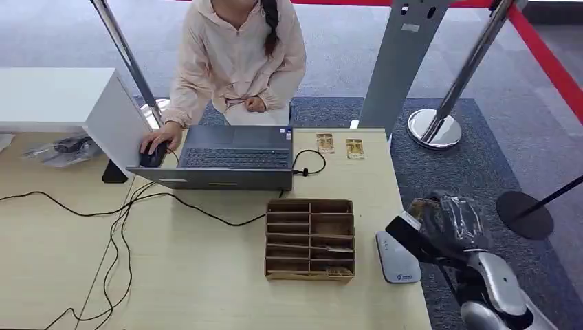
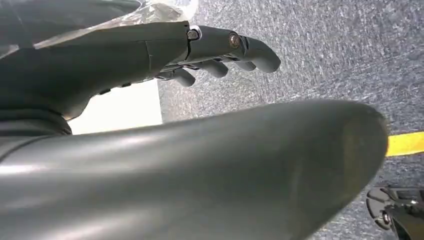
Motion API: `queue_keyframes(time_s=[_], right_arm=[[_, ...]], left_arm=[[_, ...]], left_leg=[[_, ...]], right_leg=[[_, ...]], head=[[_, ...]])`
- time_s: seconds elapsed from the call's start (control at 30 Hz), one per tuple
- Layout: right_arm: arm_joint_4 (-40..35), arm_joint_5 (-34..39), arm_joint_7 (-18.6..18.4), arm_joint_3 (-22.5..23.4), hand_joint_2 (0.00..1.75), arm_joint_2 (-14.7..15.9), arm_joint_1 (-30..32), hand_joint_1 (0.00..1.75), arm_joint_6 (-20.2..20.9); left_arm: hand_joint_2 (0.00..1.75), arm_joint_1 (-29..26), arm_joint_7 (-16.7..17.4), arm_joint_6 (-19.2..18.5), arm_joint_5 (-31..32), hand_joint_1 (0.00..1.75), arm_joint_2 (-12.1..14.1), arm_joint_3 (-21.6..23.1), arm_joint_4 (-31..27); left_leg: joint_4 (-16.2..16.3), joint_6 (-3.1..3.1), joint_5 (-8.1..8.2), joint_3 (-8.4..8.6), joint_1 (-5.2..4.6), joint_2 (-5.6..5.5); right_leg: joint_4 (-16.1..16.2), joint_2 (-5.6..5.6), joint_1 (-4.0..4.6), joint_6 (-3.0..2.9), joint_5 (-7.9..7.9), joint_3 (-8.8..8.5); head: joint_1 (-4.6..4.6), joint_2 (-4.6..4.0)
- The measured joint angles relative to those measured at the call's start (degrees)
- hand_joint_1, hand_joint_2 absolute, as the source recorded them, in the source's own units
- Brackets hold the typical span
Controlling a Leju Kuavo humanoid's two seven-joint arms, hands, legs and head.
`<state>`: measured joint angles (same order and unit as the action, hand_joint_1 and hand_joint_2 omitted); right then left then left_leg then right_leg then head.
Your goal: Pass the card to the sensor for recognition and then transmit it.
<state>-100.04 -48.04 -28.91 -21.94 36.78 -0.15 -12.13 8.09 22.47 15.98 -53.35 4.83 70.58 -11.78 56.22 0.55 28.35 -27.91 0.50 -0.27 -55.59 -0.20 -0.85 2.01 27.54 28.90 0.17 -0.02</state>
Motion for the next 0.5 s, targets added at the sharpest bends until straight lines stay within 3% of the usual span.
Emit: queue_keyframes(time_s=[0.27, 0.5], right_arm=[[-2.38, -1.81, 3.03, 0.72, 1.75, -5.02, -2.90, 1.75, -4.28], [-4.85, -3.15, 3.91, -0.31, 1.75, -9.73, -7.55, 1.75, -4.17]], left_arm=[[0.00, 0.04, -0.33, -0.55, 1.35, 0.00, 0.00, 0.00, -0.02], [0.00, 0.14, -1.07, -0.83, 2.32, 0.00, 0.00, 0.00, -0.02]], left_leg=[[0.00, 0.00, -0.01, 0.03, 0.01, 0.01], [0.00, 0.00, -0.02, 0.06, 0.01, 0.01]], right_leg=[[-0.02, 0.00, 0.00, 0.00, 0.00, -0.03], [-0.04, 0.00, 0.00, 0.00, 0.00, -0.08]], head=[[0.00, 0.00], [0.00, 0.00]])
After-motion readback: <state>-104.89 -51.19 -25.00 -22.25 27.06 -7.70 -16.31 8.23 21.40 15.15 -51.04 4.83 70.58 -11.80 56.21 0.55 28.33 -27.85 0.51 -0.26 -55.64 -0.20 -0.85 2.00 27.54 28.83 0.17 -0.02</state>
